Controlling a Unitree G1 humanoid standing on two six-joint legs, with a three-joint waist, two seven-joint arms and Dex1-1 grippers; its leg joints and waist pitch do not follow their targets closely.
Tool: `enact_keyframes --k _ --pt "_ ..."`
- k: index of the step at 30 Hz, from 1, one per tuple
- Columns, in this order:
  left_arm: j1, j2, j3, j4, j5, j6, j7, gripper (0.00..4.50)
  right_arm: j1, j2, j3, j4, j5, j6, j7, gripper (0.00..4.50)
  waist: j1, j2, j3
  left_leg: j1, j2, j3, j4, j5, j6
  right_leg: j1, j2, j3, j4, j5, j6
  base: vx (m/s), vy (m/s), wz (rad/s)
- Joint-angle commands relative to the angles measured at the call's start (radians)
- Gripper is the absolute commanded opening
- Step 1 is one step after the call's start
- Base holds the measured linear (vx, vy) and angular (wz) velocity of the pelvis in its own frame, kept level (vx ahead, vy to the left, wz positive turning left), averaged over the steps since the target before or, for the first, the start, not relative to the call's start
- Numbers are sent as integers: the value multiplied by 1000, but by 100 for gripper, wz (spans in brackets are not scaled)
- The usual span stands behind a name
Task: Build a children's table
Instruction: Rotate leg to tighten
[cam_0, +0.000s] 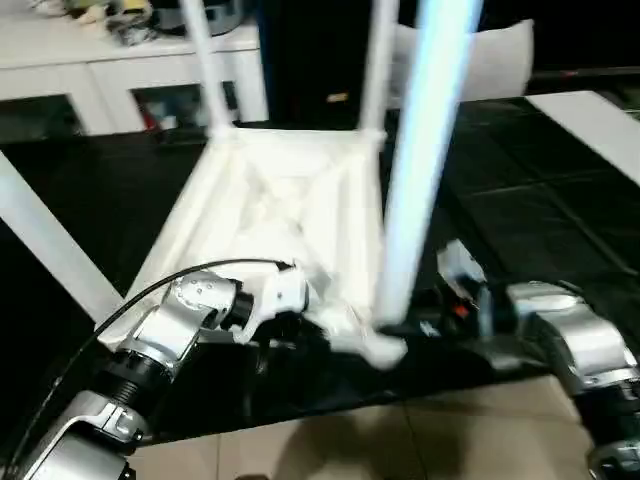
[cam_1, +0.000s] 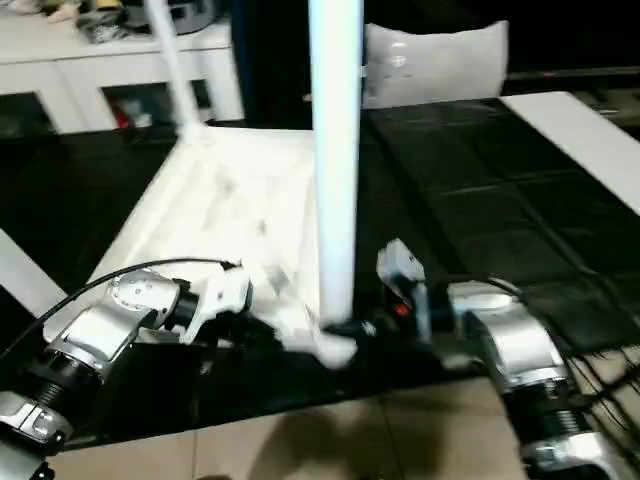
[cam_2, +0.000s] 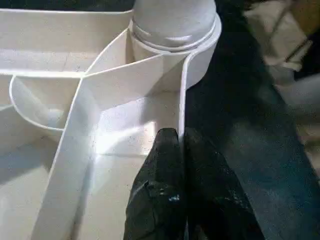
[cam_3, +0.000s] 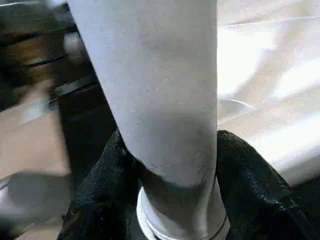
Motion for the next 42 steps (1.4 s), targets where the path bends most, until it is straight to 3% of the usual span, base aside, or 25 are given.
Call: enact_keyframes --k 1,3,5,6,7,9,10,11,12,13,14,15,16,17,18,19,21,24,26,27,29,31,33,36,42 --pt "-4 -71 -14 -76 -31 33 42 0 -8 69 26 15 -19 59 -133 195 -26 1 -56 -2 16 10 -68 -242 59 72 -36 -4 -140 -611 134 0 0 0" --pt "-18 -124 6 -78 -22 99 140 0 -37 165 -16 47 -57 122 -351 195 -49 25 -56 -40 112 -45 -134 -412 62 131 -48 38 -21 -478 96 0 0 0" --pt "-51 -181 43 -52 -10 150 256 0 -71 255 -55 101 -88 126 -538 195 -52 19 -43 -1 131 -50 -172 -542 25 95 -61 133 50 -264 -11 -8 -31 -3" --pt "-54 -185 46 -49 -10 153 264 0 -73 261 -58 105 -89 126 -548 195 -71 -39 -28 61 -30 20 -35 -418 3 8 -36 53 -134 -758 119 0 0 0" --pt "-74 -216 71 -30 -3 170 341 0 -91 307 -87 138 -79 125 -622 195 -96 -51 -36 72 -101 66 77 -267 64 -37 -20 -12 -189 -1019 255 0 0 0" --pt "-92 -237 89 -16 5 177 391 0 -110 333 -96 179 -96 94 -688 230 -125 3 -66 -68 8 -8 -11 -241 96 140 -52 -41 -113 -696 328 56 42 -36" --pt "-100 -247 97 -11 5 174 408 0 -117 348 -105 195 -95 76 -710 251 -82 40 -79 -82 104 -77 -69 -252 118 170 -80 57 54 -473 222 88 65 -40" --pt "-104 -254 102 -14 5 179 422 0 -122 363 -115 202 -95 67 -729 265 -85 50 -66 -6 144 -86 -125 -307 122 78 -78 131 77 -160 43 0 0 0" --pt "-105 -255 101 -16 6 181 423 0 -122 370 -120 200 -92 60 -729 268 -87 -15 -41 1 20 -24 -67 -399 47 59 -55 113 -49 -449 56 0 0 0" --pt "-106 -255 100 -17 7 183 424 0 -123 375 -124 198 -89 55 -728 268 -90 -40 -37 97 -116 60 86 -270 63 -66 -28 23 -167 -970 217 0 0 0" --pt "-103 -246 91 -22 18 172 414 0 -120 380 -129 181 -91 62 -723 274 -107 -63 -44 29 -106 56 73 -249 88 1 -31 0 -158 -978 275 0 0 0" --pt "-101 -240 84 -24 26 164 407 0 -118 384 -133 171 -92 67 -720 299 -95 -23 -68 -39 -66 28 14 -193 111 84 -41 -3 -137 -800 343 57 38 -33" --pt "-98 -233 81 -25 33 163 402 0 -115 381 -134 161 -93 63 -720 299 -91 1 -71 -32 -33 9 -11 -161 118 81 -41 0 -137 -706 334 57 38 -33" --pt "-96 -226 79 -23 37 158 399 0 -111 377 -136 155 -92 49 -718 314 -82 39 -81 -58 85 -61 -55 -120 150 120 -60 45 -34 -457 230 0 0 0" --pt "-95 -212 78 -16 40 148 390 0 -100 364 -136 136 -83 40 -700 314 -70 51 -76 -2 151 -83 -100 -149 170 67 -76 116 45 -213 67 0 0 0" --pt "-96 -191 75 -5 47 127 379 0 -81 342 -129 107 -79 19 -670 336 -69 3 -45 1 48 -19 -77 -295 92 45 -58 116 -45 -343 3 0 0 0" --pt "-99 -165 70 10 54 94 363 0 -56 316 -121 72 -76 7 -635 345 -66 -31 -45 34 -81 48 4 -232 91 12 -52 56 -130 -857 186 0 0 0" --pt "-117 -104 66 64 76 17 333 0 25 248 -116 -50 -53 19 -554 376 -60 25 -76 -9 16 2 -59 -141 129 83 -28 6 -140 -559 229 0 0 0" --pt "-129 -91 71 91 86 -11 347 0 50 228 -119 -88 -50 20 -538 394 -44 42 -76 -5 126 -52 -111 -176 165 85 -53 82 -28 -269 83 0 0 0" --pt "-133 -87 74 100 89 -20 354 0 61 220 -122 -104 -47 23 -534 402 -43 17 -54 14 70 -9 -100 -278 109 51 -52 90 -74 -347 18 0 0 0" --pt "-146 -71 82 135 82 -66 344 43 102 195 -134 -164 -38 17 -522 417 -57 -18 -44 32 -59 47 -40 -248 78 36 -33 17 -154 -729 176 14 26 0" --pt "-148 -59 89 152 70 -106 329 53 132 182 -140 -208 -37 16 -532 436 -67 14 -67 -6 -5 19 -62 -196 114 79 -15 -16 -165 -602 250 0 0 0" --pt "-135 -51 98 137 60 -124 324 69 168 173 -142 -280 -24 80 -552 449 -55 39 -74 -12 100 -34 -109 -192 143 100 -48 47 -78 -381 129 0 0 0" --pt "-74 -75 159 29 -26 -100 324 100 220 187 -151 -372 -14 99 -586 450 -57 -9 -52 16 -25 30 -70 -189 57 56 -56 36 -139 -567 87 36 25 4" --pt "104 -156 302 -265 -141 100 517 143 301 232 -136 -501 -19 140 -671 450 -60 17 -71 -9 12 13 -86 -57 96 77 -43 34 -119 -427 109 9 7 1"
